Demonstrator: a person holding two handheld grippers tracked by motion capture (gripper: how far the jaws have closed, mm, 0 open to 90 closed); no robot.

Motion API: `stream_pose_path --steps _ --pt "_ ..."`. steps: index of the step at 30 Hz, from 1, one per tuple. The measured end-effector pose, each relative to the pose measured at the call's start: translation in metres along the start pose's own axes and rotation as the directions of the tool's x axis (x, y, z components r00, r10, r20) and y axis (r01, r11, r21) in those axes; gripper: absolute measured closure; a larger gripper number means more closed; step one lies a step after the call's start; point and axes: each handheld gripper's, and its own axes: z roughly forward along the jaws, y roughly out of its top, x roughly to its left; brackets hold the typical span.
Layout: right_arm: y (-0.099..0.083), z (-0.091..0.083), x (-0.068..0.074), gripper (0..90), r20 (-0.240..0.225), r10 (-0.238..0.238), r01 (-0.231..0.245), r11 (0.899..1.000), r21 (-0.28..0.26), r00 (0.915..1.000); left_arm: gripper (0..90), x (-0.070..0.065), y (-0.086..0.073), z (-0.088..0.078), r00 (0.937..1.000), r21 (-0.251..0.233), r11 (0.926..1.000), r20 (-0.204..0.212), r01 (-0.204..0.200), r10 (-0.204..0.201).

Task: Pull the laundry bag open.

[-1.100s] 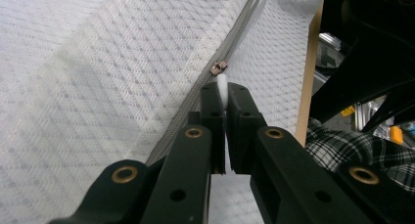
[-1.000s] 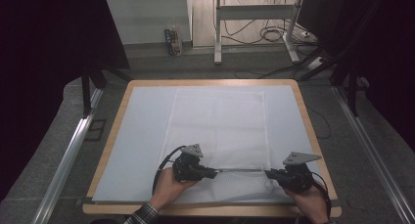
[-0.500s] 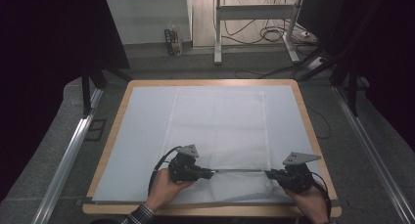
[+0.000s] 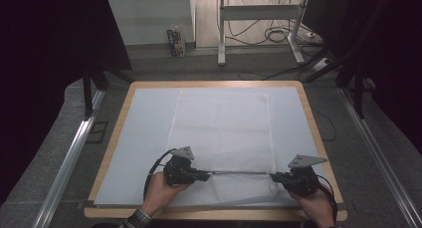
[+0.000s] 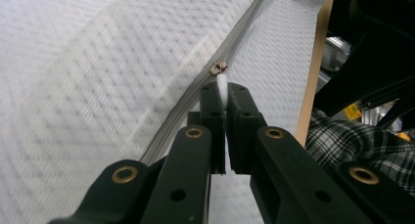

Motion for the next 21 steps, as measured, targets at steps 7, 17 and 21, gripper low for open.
stream_pose_path --steps 7,17,21 --pt "-0.001 0.0 -0.001 85.9 0.008 -0.001 0.0 1.0 0.004 1.0 87.8 0.002 -0.007 -0.009 0.9998 -0.011 0.9998 -0.012 0.017 -0.017" --pt "-0.001 -0.001 -0.001 85.8 0.01 0.0 0.0 1.0 0.004 0.9999 87.8 0.004 -0.018 -0.022 0.9988 -0.028 0.9988 -0.027 0.041 -0.041" --pt "-0.001 0.0 0.0 85.8 0.012 -0.005 0.005 1.0 0.005 0.9999 87.8 0.004 -0.022 -0.026 0.9983 -0.031 0.9984 -0.033 0.047 -0.048"
